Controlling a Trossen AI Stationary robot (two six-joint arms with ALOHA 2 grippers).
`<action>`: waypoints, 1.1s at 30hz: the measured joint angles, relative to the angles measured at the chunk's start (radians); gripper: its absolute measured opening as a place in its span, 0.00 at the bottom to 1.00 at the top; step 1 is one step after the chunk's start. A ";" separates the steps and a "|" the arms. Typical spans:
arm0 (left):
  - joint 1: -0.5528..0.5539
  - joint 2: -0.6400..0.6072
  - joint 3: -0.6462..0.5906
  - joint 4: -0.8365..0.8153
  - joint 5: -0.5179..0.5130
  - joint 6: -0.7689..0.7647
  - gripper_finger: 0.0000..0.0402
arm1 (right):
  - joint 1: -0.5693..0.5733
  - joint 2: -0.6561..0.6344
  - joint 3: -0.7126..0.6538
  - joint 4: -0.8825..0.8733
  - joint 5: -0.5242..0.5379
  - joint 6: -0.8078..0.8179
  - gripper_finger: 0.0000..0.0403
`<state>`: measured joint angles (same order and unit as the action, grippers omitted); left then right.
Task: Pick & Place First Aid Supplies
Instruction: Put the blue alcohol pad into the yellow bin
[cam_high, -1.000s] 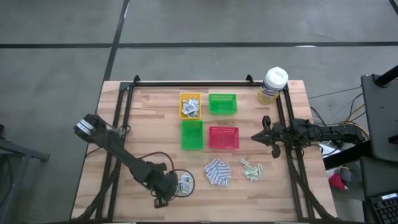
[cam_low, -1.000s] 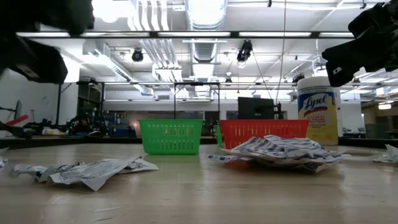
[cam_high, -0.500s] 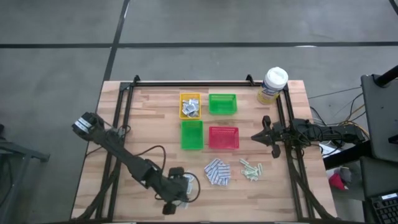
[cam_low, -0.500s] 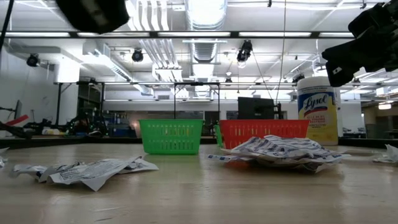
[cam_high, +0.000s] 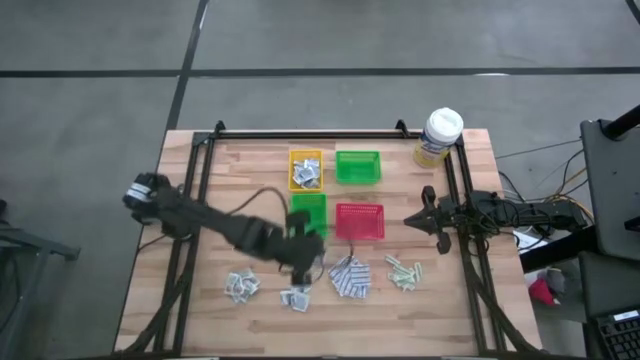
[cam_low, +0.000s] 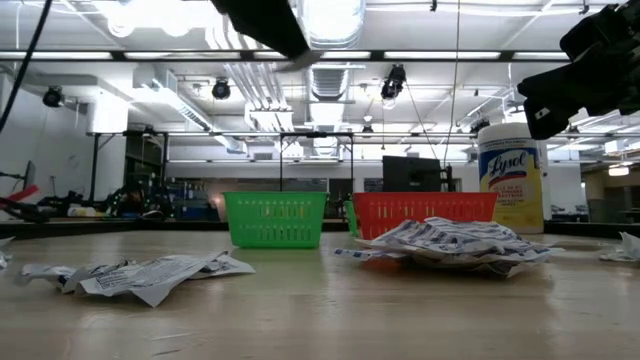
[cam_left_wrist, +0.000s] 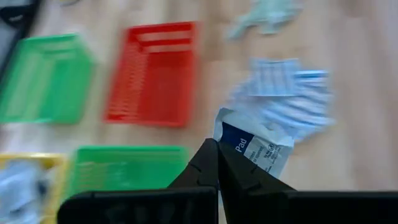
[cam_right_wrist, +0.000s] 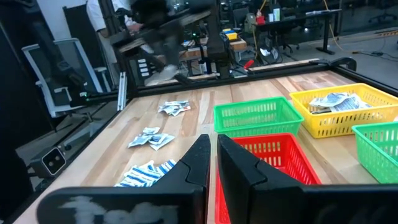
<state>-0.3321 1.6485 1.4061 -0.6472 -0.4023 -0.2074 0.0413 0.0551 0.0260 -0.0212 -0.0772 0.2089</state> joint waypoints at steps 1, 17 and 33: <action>0.030 0.000 0.012 -0.025 -0.001 0.008 0.00 | 0.000 0.000 0.000 0.000 0.000 0.000 0.07; 0.471 0.000 0.063 -0.180 0.099 0.178 0.00 | 0.000 0.000 0.000 0.000 0.000 0.000 0.07; 0.861 0.064 0.062 -0.129 0.291 0.382 0.00 | 0.000 0.000 0.000 0.000 0.000 0.000 0.07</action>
<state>0.5293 1.7123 1.4685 -0.7761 -0.1118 0.1751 0.0411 0.0551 0.0257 -0.0212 -0.0772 0.2086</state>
